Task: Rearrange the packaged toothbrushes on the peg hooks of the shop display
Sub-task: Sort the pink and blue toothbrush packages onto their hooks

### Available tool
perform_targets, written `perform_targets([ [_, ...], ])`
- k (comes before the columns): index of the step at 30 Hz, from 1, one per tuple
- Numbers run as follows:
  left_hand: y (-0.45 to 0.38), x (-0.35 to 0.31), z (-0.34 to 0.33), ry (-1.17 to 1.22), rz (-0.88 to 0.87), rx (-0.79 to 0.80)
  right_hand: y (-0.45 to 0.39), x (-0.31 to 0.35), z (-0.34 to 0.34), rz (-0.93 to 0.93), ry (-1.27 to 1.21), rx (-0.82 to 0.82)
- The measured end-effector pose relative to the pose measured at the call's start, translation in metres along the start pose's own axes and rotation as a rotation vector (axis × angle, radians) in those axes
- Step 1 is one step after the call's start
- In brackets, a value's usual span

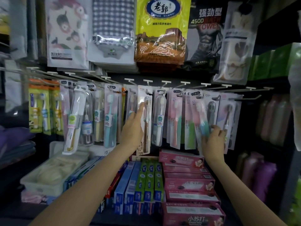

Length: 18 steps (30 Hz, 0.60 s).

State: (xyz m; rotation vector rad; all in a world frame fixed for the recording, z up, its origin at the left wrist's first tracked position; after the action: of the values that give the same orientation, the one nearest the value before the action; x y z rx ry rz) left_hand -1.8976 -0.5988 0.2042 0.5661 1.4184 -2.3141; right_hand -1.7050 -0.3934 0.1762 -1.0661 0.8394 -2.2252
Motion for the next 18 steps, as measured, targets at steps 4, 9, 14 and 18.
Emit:
perform_targets([
  [4,-0.003,0.0,0.002,0.036,-0.077,0.009,0.012,0.043,0.017,0.182,-0.091,-0.188],
  [9,-0.008,0.01,0.004,-0.036,-0.065,0.054,0.03,0.102,-0.042,0.476,-0.095,0.126],
  [14,-0.016,0.016,0.009,-0.135,-0.103,0.124,0.032,0.104,-0.097,0.233,-0.233,0.346],
  [18,-0.021,0.019,0.013,-0.139,-0.131,0.166,0.026,0.107,-0.109,0.083,-0.362,0.313],
])
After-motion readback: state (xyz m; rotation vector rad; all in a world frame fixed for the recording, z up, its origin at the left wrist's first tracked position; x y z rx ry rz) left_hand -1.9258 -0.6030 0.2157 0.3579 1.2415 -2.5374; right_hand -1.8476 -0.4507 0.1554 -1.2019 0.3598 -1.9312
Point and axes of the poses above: each hand's wrist, its own y-axis away from the middle knuckle, its own z-axis out of the back of the hand, x = y × z, the point moved 10 cm from there along -y, towards the middle knuckle, and after that the axes turned 10 degrees about y, right-handed, at the moved point
